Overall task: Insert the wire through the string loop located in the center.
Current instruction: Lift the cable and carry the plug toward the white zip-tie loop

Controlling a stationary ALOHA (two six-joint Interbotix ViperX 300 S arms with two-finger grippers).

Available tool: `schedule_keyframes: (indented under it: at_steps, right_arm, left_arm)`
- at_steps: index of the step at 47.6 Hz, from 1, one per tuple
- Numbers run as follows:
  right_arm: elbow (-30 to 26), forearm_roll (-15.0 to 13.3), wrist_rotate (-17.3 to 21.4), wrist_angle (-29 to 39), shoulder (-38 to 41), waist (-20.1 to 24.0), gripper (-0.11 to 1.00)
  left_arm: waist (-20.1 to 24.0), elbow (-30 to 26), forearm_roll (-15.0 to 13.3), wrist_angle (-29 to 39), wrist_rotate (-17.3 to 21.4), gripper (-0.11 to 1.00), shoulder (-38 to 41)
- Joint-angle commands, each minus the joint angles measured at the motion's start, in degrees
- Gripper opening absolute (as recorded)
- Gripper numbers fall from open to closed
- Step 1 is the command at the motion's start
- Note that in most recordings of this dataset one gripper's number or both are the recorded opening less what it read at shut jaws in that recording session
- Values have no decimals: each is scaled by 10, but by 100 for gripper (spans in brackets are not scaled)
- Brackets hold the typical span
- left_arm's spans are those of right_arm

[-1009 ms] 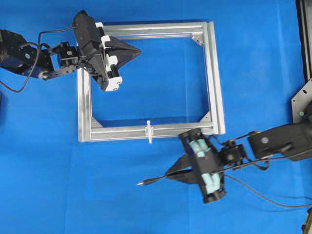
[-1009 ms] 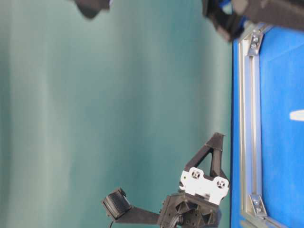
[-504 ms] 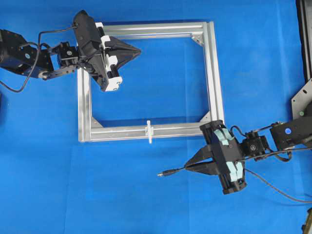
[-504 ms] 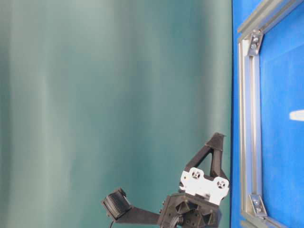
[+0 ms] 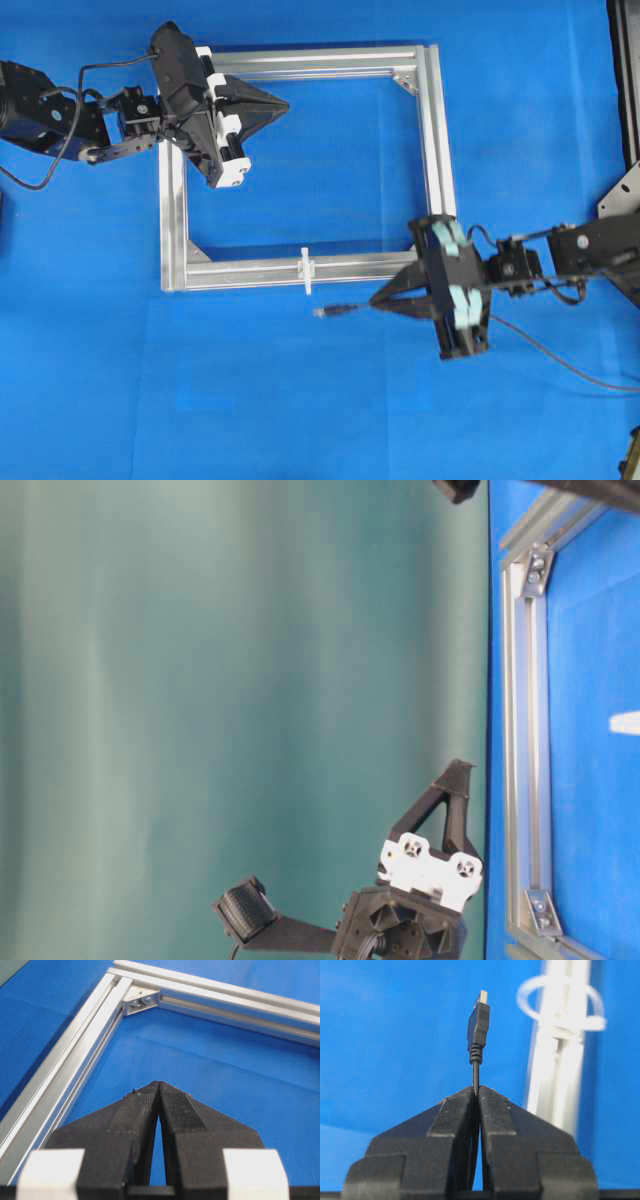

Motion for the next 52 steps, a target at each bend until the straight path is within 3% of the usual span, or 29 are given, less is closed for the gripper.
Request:
schedule_keyframes:
  at_steps: [1, 15, 52]
  right_arm:
    - [-2, 1, 0, -6, -11, -16, -2]
    - [1, -1, 0, -12, -11, -47, -2]
    - [1, -1, -1, -16, -11, -48, -2]
  left_arm:
    - [-3, -4, 2, -2, 0, 0, -18]
    - [-4, -4, 2, -3, 0, 0, -18]
    - [-5, -4, 2, -2, 0, 0, -18]
